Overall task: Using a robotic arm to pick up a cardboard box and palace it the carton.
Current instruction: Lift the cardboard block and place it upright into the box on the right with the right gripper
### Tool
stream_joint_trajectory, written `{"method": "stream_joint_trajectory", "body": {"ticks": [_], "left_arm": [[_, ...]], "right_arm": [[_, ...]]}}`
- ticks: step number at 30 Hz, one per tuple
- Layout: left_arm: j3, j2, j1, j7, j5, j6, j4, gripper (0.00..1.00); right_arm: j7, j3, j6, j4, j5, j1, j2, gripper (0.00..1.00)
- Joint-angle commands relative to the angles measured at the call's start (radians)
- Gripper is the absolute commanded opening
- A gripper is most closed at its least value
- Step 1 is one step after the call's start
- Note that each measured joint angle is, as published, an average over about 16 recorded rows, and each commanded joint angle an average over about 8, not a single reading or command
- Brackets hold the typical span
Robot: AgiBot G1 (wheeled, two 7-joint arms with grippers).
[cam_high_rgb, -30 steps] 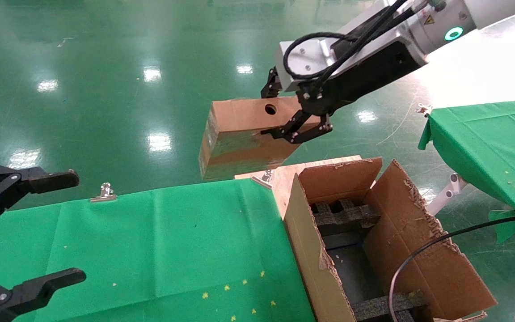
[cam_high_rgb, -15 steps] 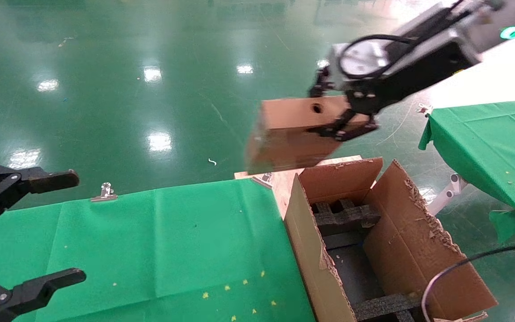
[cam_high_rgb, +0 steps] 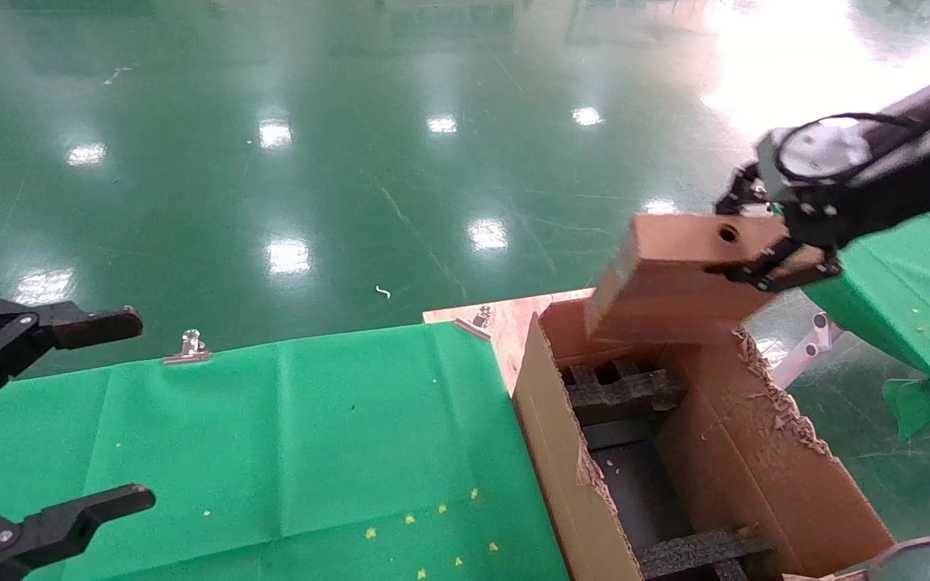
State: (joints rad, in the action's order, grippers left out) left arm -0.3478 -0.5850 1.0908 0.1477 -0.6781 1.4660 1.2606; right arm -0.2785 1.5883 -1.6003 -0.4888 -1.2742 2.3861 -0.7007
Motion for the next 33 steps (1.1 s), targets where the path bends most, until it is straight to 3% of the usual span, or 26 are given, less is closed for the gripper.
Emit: {"method": "stream_joint_trajectory", "body": {"ticks": [1, 10, 24, 29, 33], "left_arm": [[0.0, 0.0, 0.0, 0.0, 0.0, 0.0, 0.0, 1.0], [0.0, 0.0, 0.0, 0.0, 0.0, 0.0, 0.0, 1.0], [0.0, 0.0, 0.0, 0.0, 0.0, 0.0, 0.0, 1.0], [0.0, 0.0, 0.0, 0.0, 0.0, 0.0, 0.0, 1.0], [0.0, 0.0, 0.0, 0.0, 0.0, 0.0, 0.0, 1.0]], "right_arm": [[0.002, 0.035, 0.0, 0.001, 0.01, 0.007, 0.023, 0.0], [0.027, 0.128, 0.001, -0.011, 0.07, 0.016, 0.068, 0.0], [0.035, 0.121, 0.011, -0.01, 0.067, 0.012, 0.063, 0.0], [0.119, 0.138, 0.038, -0.004, 0.057, 0.0, 0.056, 0.0], [0.259, 0.16, 0.062, -0.011, 0.037, -0.007, 0.052, 0.0]]}}
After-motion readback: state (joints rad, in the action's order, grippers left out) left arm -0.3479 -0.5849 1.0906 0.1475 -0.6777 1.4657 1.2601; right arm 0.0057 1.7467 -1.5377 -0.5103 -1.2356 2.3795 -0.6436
